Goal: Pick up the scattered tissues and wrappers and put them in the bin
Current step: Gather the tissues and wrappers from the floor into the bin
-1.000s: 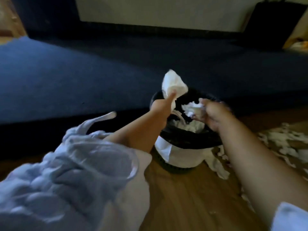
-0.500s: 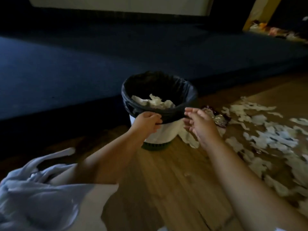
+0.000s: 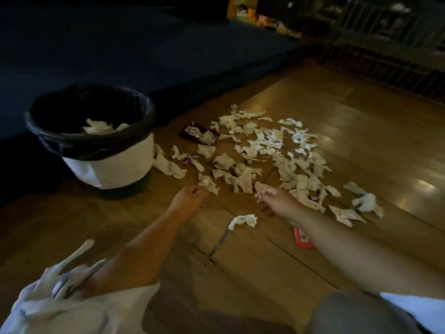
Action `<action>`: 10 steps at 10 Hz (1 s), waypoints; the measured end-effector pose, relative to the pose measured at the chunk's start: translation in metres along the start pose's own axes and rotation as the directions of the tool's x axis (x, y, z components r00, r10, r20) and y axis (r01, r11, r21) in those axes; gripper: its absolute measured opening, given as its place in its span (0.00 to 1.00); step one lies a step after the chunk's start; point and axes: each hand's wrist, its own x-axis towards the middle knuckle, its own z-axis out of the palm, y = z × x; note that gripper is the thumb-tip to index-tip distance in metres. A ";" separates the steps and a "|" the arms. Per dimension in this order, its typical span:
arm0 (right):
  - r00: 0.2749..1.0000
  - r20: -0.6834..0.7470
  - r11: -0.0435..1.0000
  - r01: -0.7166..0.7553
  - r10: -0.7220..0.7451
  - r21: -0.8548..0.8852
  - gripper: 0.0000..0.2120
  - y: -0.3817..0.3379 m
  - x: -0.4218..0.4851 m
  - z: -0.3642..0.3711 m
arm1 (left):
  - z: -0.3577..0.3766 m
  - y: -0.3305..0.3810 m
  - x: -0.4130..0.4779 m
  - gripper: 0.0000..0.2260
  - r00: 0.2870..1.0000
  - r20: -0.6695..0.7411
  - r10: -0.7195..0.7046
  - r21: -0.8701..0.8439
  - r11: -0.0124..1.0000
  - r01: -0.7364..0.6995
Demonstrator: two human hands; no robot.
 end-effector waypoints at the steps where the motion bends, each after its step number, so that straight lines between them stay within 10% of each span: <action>1: 0.999 0.041 0.988 0.004 0.003 -0.156 0.06 0.062 0.004 -0.015 | 0.044 -0.036 0.015 0.13 0.998 0.041 -0.043 0.096 0.995 0.039; 2: 0.998 0.044 0.975 -0.038 0.049 -0.220 0.06 0.126 0.016 -0.031 | 0.091 -0.063 0.041 0.05 0.996 0.031 -0.079 0.167 0.983 0.073; 5: 0.985 -0.168 0.998 -0.055 0.047 -0.042 0.05 0.277 0.068 -0.060 | 0.218 -0.113 0.119 0.27 0.994 -0.066 -0.090 0.544 0.832 0.112; 7: 0.874 -0.465 0.985 -0.171 0.143 -0.018 0.30 0.307 0.126 -0.076 | 0.245 -0.129 0.138 0.16 0.970 -0.244 0.022 0.724 0.669 0.167; 10: 0.931 -0.280 0.965 -0.185 0.233 0.186 0.18 0.303 0.139 -0.073 | 0.256 -0.126 0.125 0.03 0.952 -0.292 0.089 0.446 0.894 0.053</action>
